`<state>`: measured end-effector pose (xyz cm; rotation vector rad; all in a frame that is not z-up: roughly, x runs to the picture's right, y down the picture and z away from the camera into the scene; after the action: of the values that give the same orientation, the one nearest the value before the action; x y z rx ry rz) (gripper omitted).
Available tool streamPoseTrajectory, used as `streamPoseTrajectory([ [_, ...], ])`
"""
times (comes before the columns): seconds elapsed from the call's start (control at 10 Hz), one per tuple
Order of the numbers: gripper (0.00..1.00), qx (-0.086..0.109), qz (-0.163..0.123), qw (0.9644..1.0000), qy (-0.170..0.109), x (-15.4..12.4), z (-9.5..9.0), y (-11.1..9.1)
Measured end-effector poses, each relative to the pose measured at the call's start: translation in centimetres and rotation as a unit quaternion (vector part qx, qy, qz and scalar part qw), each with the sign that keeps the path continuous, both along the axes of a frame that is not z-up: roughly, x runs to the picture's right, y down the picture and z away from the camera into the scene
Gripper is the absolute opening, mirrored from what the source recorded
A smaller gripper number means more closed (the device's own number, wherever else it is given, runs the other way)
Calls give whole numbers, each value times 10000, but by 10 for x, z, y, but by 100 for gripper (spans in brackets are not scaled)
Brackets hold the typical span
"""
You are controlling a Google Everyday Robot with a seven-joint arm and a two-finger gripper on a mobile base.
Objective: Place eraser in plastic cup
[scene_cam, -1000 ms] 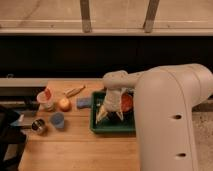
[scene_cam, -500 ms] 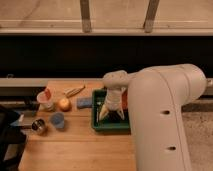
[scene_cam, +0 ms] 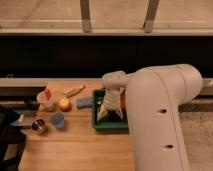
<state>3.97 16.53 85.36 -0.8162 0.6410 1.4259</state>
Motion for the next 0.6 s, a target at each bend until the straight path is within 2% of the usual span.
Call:
streamPoseTrajectory([
  [0.2, 44, 124, 35, 9999, -57, -9, 3, 1],
  [0.6, 5, 102, 86, 9999, -79, -11, 1, 8],
])
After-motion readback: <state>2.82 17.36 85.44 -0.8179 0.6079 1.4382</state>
